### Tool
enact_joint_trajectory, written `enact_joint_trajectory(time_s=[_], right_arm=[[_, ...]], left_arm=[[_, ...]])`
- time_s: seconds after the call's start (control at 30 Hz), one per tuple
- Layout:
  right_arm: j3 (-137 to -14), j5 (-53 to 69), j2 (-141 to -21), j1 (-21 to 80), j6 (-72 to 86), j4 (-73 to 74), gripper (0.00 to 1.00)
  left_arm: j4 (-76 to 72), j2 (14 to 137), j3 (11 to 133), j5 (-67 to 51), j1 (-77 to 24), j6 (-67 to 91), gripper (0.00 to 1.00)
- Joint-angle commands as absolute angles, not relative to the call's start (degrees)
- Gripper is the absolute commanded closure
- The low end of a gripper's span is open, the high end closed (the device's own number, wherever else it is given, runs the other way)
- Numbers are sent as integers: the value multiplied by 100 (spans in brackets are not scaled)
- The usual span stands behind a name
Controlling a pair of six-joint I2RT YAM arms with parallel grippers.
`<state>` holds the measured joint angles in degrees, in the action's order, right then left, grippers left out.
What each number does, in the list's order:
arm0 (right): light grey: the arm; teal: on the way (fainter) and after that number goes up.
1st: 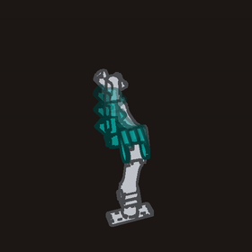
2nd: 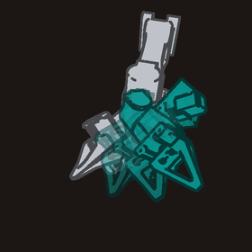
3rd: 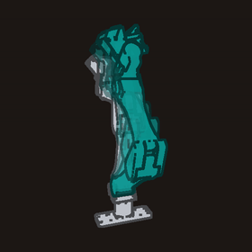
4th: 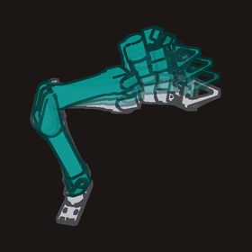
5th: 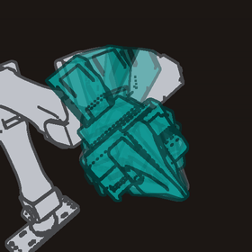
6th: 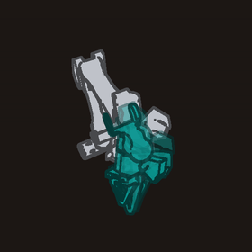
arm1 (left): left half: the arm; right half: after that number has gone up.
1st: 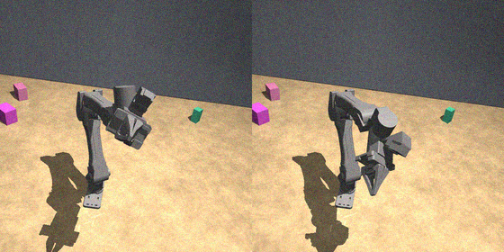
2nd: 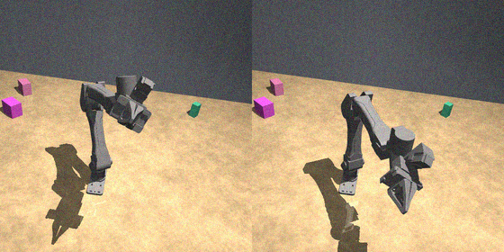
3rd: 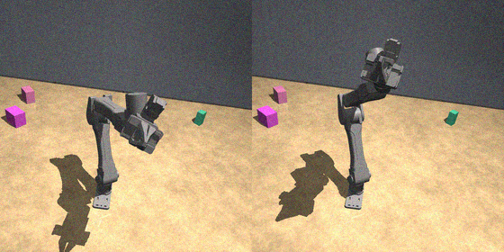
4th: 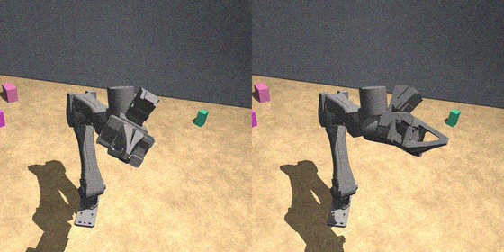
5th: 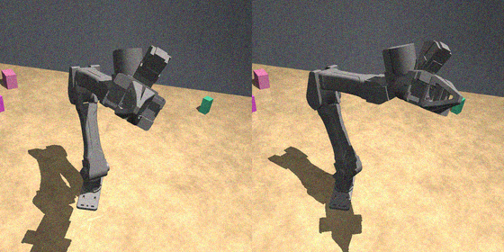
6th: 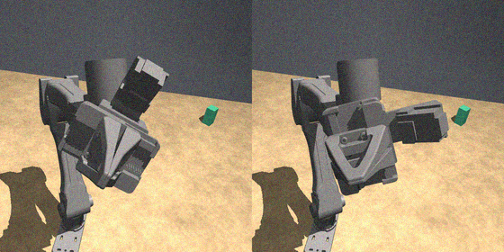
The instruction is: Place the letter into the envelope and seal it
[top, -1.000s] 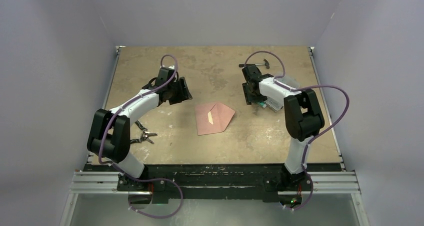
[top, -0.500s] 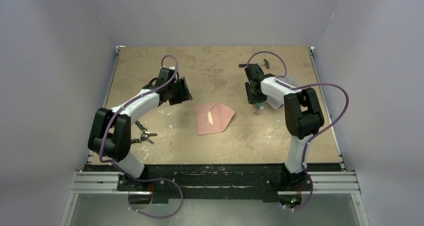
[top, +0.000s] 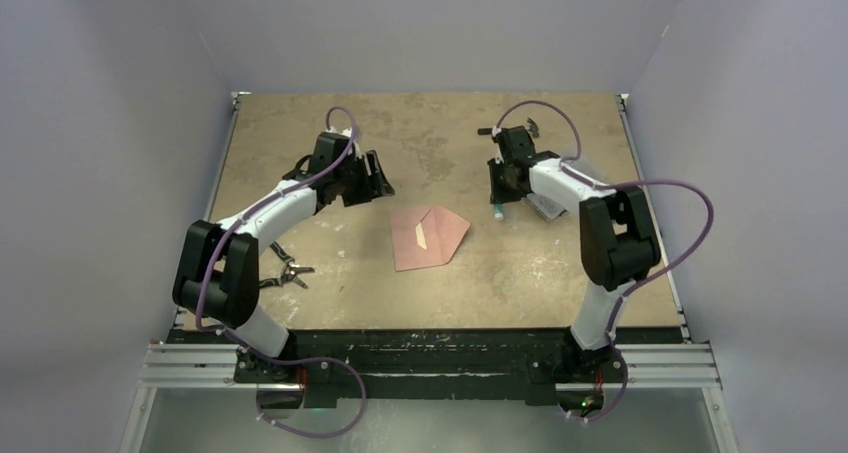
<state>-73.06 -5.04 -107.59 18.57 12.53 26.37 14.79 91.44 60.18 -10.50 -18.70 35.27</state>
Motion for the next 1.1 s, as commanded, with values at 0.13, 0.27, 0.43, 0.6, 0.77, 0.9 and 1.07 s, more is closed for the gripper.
enact_joint_trajectory(time_s=[0.13,0.27,0.43,0.6,0.77,0.9,1.07], right_arm=[[-6658,2035,-8964,1858,3319,-186,87],[-6372,2599,-8794,1893,4394,-1129,87],[-6471,2843,-8815,1941,4641,-1256,86],[-6451,3205,-8884,2029,4930,-1542,85],[-6370,3375,-8991,2150,5159,-1955,84],[-6397,3436,-9072,2186,5189,-2104,84],[-6386,3411,-9101,2197,5195,-2200,84]], left_arm=[[-429,8907,6018,-3457,-1919,3690,31],[-1138,8992,6055,-3881,-2140,3963,30],[-2227,9157,6068,-4170,-2275,4629,30],[-2940,9449,6110,-4195,-2356,5186,30],[-2601,9819,6572,-4173,-2425,5261,38],[-2627,9947,6770,-4229,-2431,5476,46],[-2403,9902,6708,-4369,-2441,5779,70]])
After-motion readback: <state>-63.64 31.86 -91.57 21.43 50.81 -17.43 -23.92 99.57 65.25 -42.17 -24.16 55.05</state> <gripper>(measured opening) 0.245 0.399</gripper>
